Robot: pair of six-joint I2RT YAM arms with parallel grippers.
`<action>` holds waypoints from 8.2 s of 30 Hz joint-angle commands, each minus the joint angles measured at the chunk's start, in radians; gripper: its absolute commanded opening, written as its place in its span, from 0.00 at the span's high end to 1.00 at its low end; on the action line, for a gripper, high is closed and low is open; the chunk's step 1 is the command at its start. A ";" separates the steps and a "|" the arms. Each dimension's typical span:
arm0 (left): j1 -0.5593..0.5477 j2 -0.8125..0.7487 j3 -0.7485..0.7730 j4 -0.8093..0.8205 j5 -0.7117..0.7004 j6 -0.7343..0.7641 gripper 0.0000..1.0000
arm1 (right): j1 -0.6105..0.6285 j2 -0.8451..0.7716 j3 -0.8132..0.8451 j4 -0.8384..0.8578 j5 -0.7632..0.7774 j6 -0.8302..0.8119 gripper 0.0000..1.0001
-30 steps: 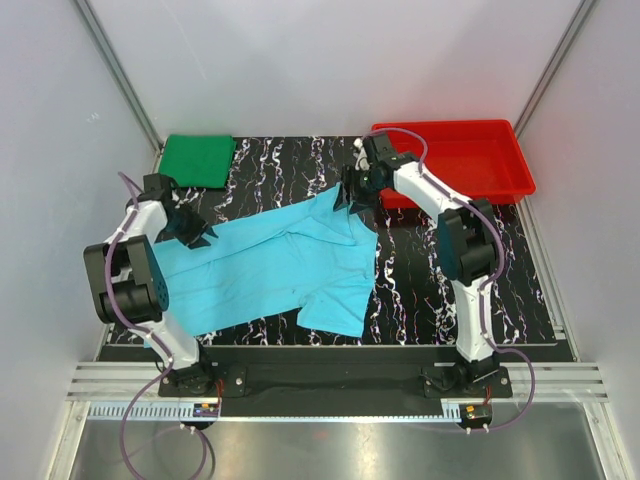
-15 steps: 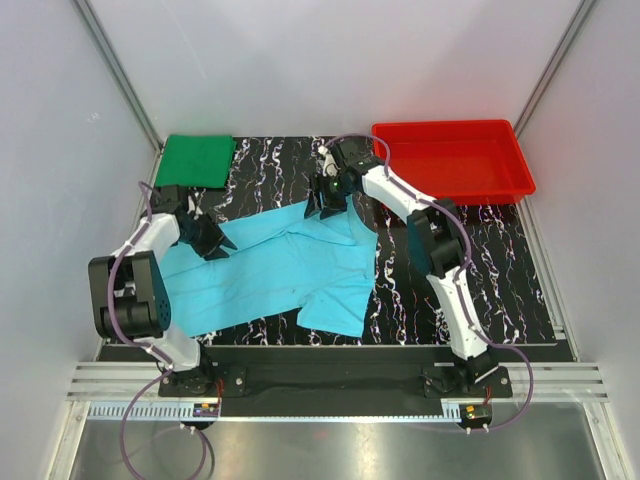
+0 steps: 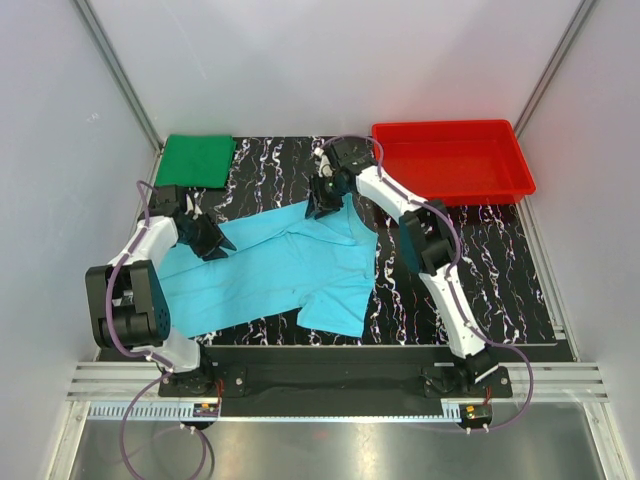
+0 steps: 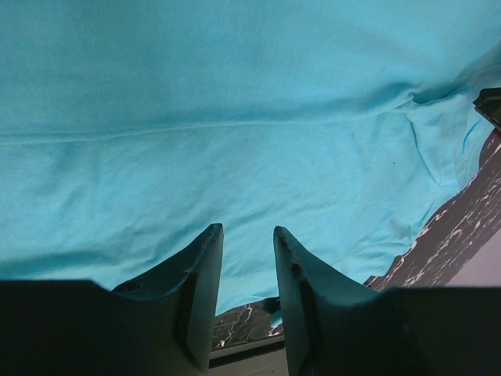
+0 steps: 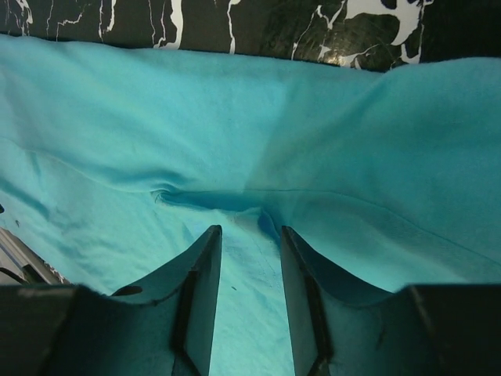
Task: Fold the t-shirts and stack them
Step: Fold the tshirt
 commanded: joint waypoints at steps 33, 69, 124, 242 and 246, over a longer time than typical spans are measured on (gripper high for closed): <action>0.081 0.031 0.083 -0.027 -0.040 0.052 0.62 | 0.111 -0.190 -0.114 -0.100 -0.072 0.311 0.96; -0.345 0.407 0.256 0.306 0.140 -0.172 0.65 | -0.116 -0.418 -0.612 -0.022 -0.006 0.148 0.64; -0.451 0.395 0.268 0.122 -0.020 -0.193 0.71 | -0.147 -0.349 -0.674 0.061 -0.123 0.196 0.75; 0.386 0.329 0.207 -0.013 -0.221 -0.017 0.69 | -0.162 0.070 0.129 -0.030 0.327 0.068 0.84; 0.408 0.358 0.199 -0.011 -0.231 -0.011 0.69 | -0.162 0.040 0.103 -0.045 0.588 0.072 1.00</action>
